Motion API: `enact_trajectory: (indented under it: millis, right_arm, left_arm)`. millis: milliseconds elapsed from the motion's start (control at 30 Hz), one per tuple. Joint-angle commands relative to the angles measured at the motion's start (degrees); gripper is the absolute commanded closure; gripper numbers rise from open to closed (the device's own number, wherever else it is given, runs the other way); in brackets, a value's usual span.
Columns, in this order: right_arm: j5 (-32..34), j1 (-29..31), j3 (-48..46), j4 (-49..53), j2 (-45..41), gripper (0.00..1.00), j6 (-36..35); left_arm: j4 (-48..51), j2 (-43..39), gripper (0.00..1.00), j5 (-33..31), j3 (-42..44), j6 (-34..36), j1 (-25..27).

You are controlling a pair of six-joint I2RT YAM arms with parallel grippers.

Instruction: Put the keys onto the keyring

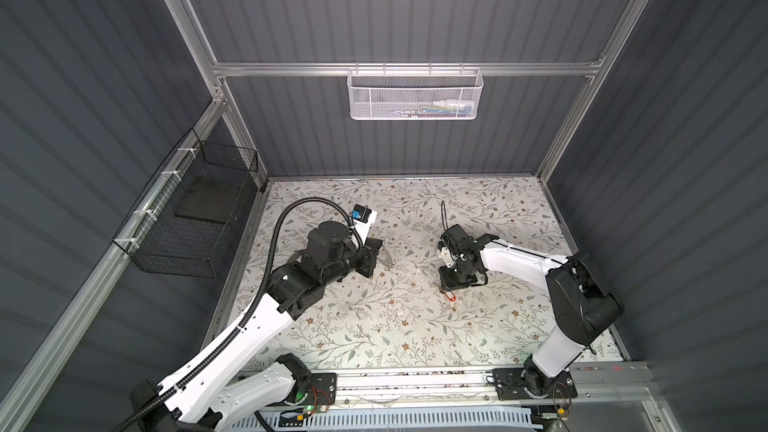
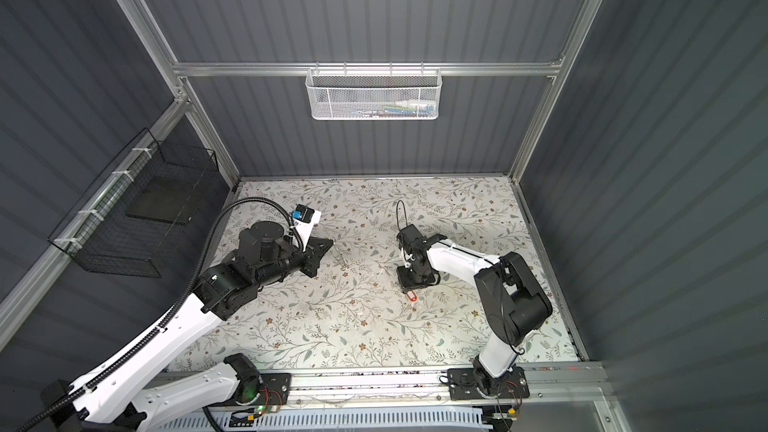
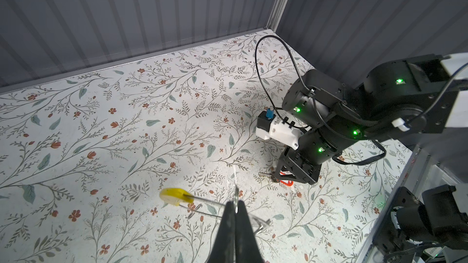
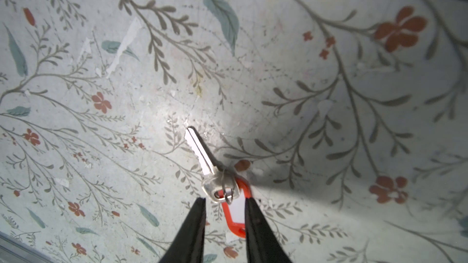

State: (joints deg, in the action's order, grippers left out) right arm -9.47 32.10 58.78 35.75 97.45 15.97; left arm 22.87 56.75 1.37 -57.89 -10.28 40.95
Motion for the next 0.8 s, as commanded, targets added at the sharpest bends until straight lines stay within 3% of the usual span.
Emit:
enact_trajectory:
  millis: [0,267,433,767]
  right_arm:
    - [0.03,-0.32,1.46,0.91,1.45,0.71,-0.85]
    - [0.21,-0.4,3.07,1.2,3.44,0.8,-1.1]
    - [0.4,-0.38,3.52,1.46,2.53,1.0,-0.93]
    - [1.16,-0.39,6.7,1.77,-4.23,1.0,-0.23]
  left_arm:
    - [-0.91,-0.07,1.0,0.92,0.13,-0.44,0.27]
    - [-0.89,-0.08,1.0,1.01,-0.11,-0.35,0.22]
    - [-0.81,0.06,1.0,0.96,-0.12,-0.26,0.27]
    - [-1.08,0.8,1.0,1.53,-0.49,-0.18,0.21]
